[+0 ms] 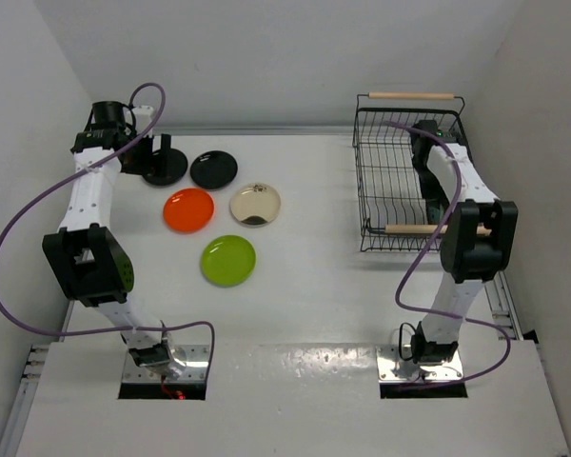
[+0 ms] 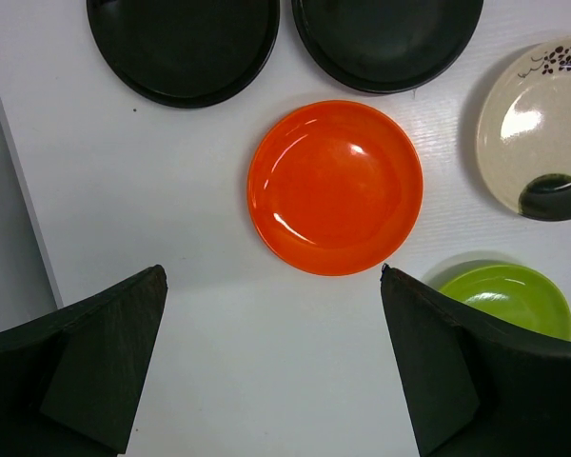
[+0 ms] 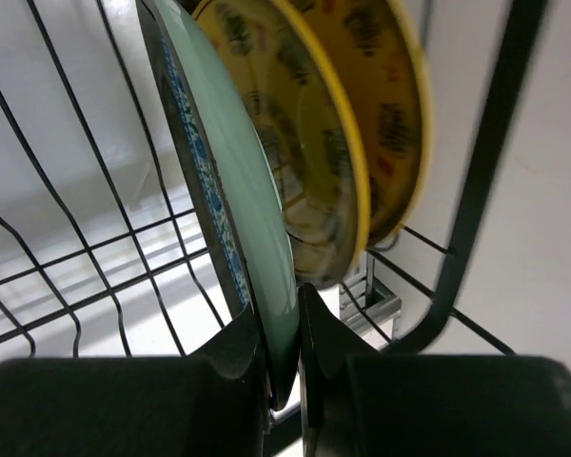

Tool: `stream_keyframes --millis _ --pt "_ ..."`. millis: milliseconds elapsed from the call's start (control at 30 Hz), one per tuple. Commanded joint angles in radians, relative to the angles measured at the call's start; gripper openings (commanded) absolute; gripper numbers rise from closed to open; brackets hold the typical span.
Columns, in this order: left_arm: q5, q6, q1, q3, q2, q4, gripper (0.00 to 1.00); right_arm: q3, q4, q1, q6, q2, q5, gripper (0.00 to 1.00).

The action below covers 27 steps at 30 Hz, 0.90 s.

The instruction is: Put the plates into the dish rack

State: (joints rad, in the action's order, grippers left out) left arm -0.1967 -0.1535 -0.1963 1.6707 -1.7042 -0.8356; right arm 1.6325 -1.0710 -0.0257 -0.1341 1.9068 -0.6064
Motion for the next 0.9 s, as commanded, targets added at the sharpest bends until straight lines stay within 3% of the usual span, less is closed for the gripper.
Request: stream_keyframes --millis 0,267,467,600,767,867 --pt "0.003 -0.003 -0.005 0.001 0.005 0.02 0.99 -0.037 0.062 -0.005 0.022 -0.005 -0.006 0.0" --pt "0.003 -0.021 -0.005 -0.018 -0.005 0.02 0.99 -0.066 0.082 -0.025 0.027 0.04 0.062 0.0" --pt "-0.006 -0.063 -0.005 -0.077 -0.014 0.01 0.99 -0.042 0.086 -0.045 0.034 0.038 0.085 0.31" --pt "-0.017 -0.099 -0.005 -0.109 -0.025 0.01 0.99 -0.031 0.085 -0.046 0.036 0.02 0.08 0.44" --pt "-0.017 -0.118 -0.005 -0.141 -0.034 0.01 0.99 -0.005 0.074 -0.046 0.037 -0.026 0.077 0.5" --pt "-0.017 -0.127 -0.005 -0.152 -0.034 0.01 0.99 0.047 0.059 -0.03 0.033 -0.072 0.094 0.63"
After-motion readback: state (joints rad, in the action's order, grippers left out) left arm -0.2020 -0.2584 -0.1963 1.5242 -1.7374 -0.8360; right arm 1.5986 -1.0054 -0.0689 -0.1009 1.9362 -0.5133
